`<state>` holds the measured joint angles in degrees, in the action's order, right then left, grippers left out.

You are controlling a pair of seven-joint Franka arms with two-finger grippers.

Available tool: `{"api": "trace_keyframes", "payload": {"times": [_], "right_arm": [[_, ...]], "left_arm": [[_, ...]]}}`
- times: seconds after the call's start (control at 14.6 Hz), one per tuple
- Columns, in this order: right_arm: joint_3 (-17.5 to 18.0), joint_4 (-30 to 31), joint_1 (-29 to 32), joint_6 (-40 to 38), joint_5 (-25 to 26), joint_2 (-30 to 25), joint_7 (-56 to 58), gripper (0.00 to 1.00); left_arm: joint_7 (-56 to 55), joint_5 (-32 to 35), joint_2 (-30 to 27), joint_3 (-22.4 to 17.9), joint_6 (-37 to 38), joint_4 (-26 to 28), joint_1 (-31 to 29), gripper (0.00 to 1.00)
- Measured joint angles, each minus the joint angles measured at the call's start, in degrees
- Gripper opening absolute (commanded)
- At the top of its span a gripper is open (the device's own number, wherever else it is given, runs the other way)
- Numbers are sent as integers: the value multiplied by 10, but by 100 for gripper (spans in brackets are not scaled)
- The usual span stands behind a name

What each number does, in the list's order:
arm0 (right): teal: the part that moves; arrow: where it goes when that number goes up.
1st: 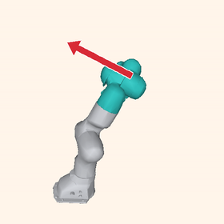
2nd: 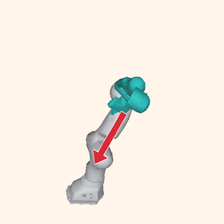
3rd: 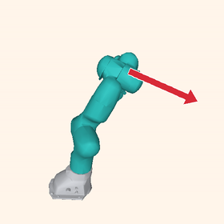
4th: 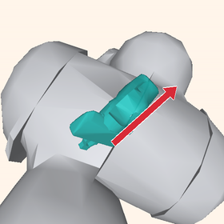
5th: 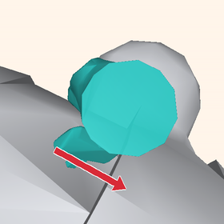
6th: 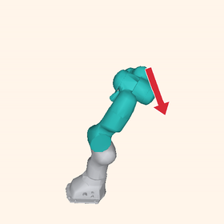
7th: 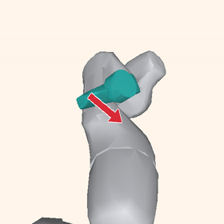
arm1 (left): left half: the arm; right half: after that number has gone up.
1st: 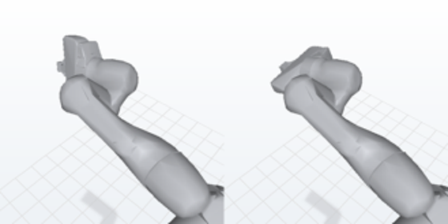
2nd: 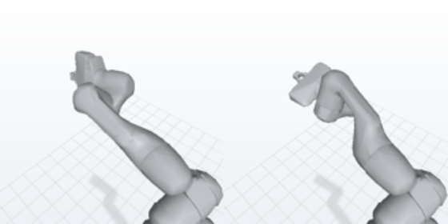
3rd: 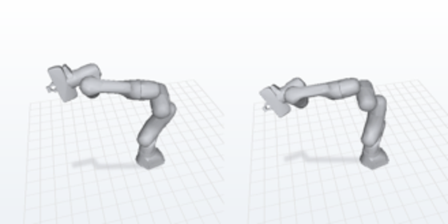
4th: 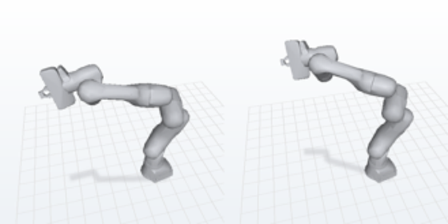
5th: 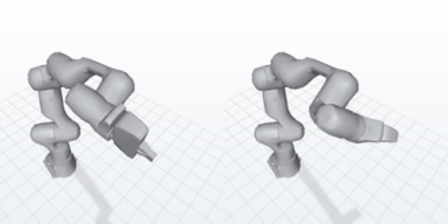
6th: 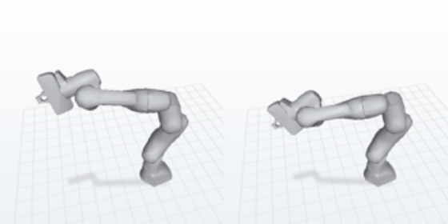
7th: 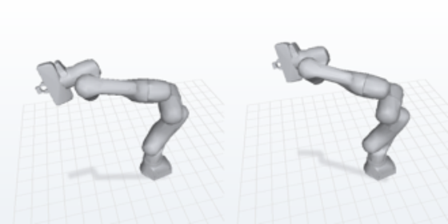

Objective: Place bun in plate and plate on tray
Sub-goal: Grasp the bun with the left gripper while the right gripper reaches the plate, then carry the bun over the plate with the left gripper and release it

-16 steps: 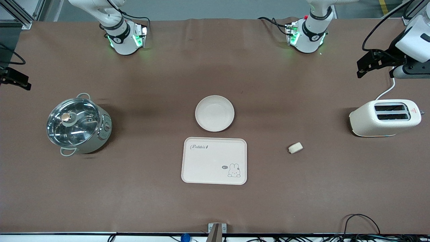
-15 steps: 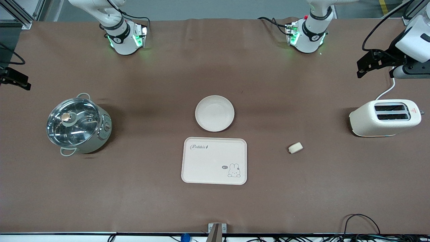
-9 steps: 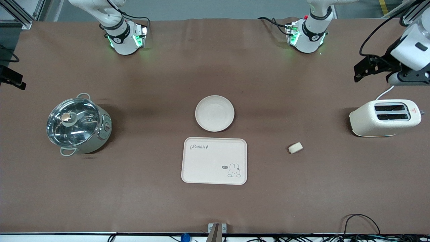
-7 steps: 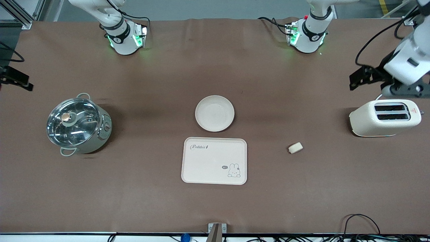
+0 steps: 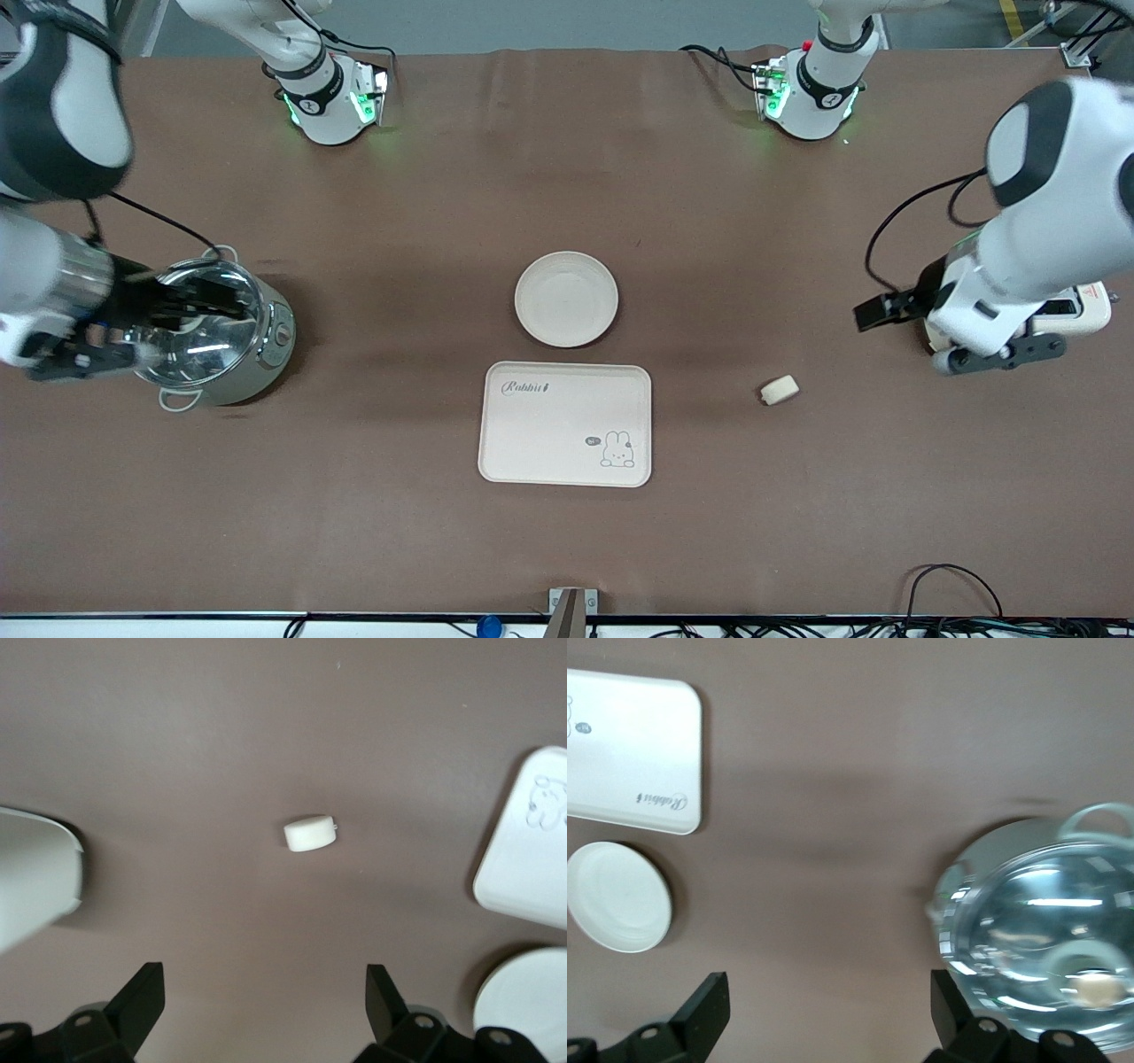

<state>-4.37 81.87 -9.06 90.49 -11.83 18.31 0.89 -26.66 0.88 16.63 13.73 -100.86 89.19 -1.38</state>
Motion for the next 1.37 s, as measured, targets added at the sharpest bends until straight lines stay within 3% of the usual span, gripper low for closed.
{"api": "trace_keyframes", "payload": {"times": [0.34, 0.62, 0.82, 0.96, 1.16, 1.23, 1.37], "right_arm": [[1, 96, -97, 96, -86, 32, -63, 100], [2, 264, -150, 325, -203, 31, -66, 100], [2, 336, -218, 456, -256, 30, -67, 100], [2, 360, -258, 507, -267, 30, -70, 100], [2, 382, -296, 527, -272, 30, -72, 97], [2, 385, -299, 527, -272, 30, -72, 96], [2, 389, -301, 527, -272, 32, -72, 96]], "left_arm": [[-132, 7, 72, 10, -174, 80, 5, 100], [-198, 25, 132, 9, -299, 137, 1, 98], [-213, 26, 181, 9, -349, 142, 0, 90], [-214, 26, 200, 8, -364, 142, -1, 80], [-215, 26, 214, 8, -382, 141, -1, 43], [-215, 26, 217, 8, -385, 141, -1, 36], [-223, 26, 217, 10, -387, 139, 1, 33]]}}
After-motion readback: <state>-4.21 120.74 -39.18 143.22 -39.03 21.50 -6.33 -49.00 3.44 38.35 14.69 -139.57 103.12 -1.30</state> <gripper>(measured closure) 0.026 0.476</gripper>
